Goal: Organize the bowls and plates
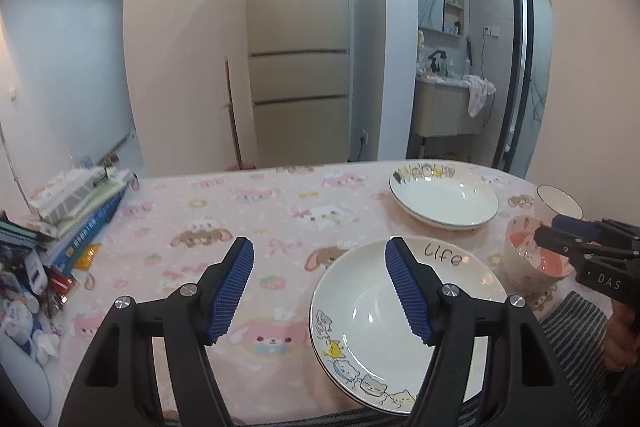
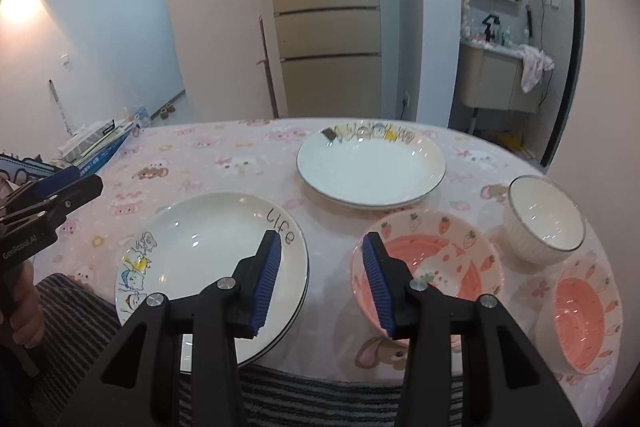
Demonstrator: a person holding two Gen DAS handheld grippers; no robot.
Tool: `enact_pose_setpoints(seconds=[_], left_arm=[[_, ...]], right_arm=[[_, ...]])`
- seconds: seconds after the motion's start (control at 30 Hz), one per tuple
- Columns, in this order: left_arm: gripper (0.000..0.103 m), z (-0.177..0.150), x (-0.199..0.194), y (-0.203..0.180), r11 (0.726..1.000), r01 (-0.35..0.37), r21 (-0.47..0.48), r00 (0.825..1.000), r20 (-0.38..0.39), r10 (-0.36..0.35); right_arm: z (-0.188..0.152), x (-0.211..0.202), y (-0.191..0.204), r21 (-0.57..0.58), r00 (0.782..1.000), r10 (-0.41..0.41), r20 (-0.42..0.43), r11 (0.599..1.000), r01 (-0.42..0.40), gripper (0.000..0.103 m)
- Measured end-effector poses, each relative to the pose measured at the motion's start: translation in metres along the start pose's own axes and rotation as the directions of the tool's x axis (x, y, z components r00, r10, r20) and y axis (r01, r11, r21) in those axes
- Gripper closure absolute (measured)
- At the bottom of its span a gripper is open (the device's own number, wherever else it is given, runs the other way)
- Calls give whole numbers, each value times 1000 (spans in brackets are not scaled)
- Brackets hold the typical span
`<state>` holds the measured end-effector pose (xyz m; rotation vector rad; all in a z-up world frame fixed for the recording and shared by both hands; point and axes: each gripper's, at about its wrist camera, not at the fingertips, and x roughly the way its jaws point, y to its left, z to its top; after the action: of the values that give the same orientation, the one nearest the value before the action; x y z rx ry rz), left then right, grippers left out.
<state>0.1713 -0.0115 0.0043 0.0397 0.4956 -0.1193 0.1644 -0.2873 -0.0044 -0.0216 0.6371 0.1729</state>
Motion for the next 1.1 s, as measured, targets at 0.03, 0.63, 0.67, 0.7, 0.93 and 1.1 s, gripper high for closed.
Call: enact_pose_setpoints(seconds=[0.03, 0.63, 0.67, 0.7, 0.93, 1.1], left_arm=[[32, 2, -5, -2, 1000, -4, 2, 1000, 20, 4], [11, 86, -154, -44, 997, -39, 59, 917, 399, 12], [11, 90, -157, -45, 997, -29, 68, 915, 404, -1], [10, 96, -162, -48, 996, -21, 81, 909, 417, -14], [0, 118, -183, -77, 989, -102, 105, 833, 552, 28], [0, 127, -183, -98, 982, -134, 133, 797, 604, 27]], right_arm=[[2, -5, 0, 2, 1000, -2, 22, 1000, 2, 61], [73, -160, 8, -18, 927, 4, 376, 1000, 4, 59], [75, -168, 10, -23, 917, 8, 399, 1000, 1, 59], [77, -176, 10, -21, 907, 4, 421, 1000, 5, 59], [97, -208, 2, 18, 835, -48, 548, 999, 46, 54], [110, -220, -8, 26, 794, -83, 602, 996, 84, 43]])
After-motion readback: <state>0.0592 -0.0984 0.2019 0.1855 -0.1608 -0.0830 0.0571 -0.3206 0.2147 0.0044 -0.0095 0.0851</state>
